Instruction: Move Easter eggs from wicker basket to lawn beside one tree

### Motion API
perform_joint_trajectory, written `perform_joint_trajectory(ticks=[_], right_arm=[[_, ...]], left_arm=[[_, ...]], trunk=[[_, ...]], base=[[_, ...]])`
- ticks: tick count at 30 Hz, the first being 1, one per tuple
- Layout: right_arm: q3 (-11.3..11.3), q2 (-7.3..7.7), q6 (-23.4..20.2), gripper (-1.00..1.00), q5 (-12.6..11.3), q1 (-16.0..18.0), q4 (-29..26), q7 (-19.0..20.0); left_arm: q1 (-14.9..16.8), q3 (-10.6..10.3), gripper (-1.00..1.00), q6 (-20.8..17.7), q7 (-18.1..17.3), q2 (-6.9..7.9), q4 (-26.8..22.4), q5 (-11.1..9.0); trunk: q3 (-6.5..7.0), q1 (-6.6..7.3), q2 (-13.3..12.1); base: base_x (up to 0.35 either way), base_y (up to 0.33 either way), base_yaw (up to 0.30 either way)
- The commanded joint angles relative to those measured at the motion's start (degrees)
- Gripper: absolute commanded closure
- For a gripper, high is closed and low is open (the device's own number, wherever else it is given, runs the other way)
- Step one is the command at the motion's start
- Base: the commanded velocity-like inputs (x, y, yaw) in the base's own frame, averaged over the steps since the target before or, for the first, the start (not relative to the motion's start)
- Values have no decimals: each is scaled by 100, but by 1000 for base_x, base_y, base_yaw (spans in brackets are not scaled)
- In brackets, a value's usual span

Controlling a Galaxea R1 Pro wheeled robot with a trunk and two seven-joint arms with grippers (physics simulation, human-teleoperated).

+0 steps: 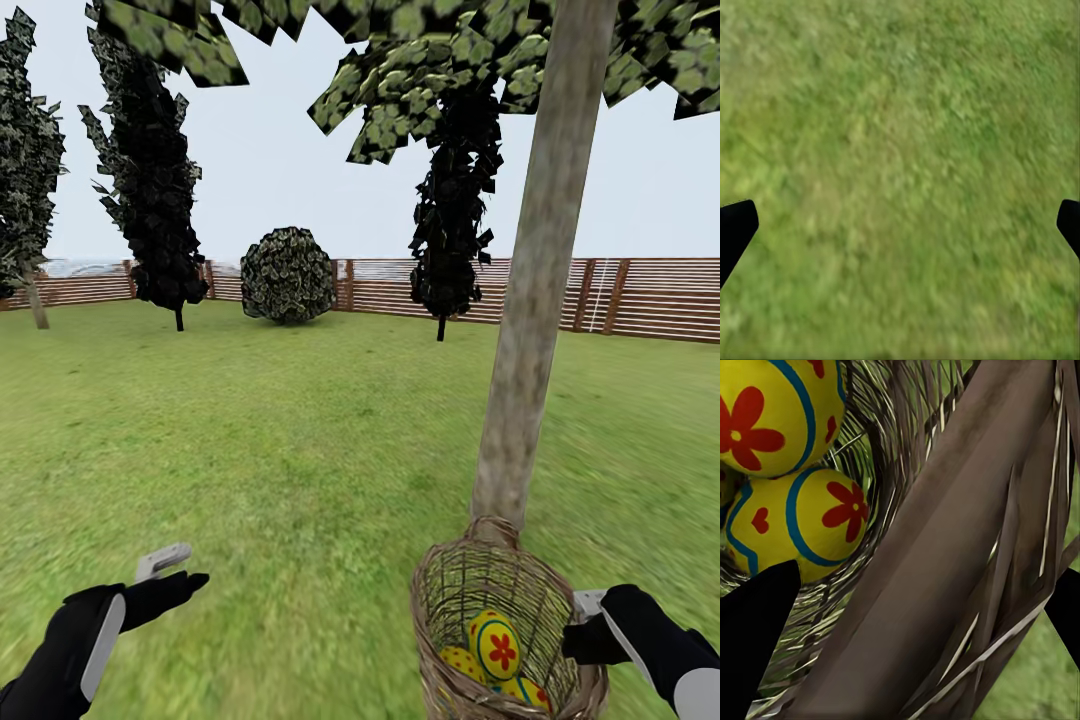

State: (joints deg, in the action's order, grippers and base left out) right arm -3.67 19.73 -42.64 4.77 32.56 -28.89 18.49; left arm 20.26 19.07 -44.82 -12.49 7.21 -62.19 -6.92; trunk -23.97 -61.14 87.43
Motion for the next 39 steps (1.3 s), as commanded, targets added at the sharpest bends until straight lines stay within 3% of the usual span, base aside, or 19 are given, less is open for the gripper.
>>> perform_joint_trajectory(ticks=[1, 39], right_arm=[[-21, 10, -20, 100, -10, 5, -11, 41], [-29, -49, -7, 100, -2, 5, -2, 41]], left_arm=[[4, 5, -100, -37, 15, -6, 8, -41], [5, -9, -100, -1, 28, 17, 328, 4]], trunk=[[-25, -22, 46], [-707, -857, 1570]], base=[[0, 0, 0], [0, 0, 0]])
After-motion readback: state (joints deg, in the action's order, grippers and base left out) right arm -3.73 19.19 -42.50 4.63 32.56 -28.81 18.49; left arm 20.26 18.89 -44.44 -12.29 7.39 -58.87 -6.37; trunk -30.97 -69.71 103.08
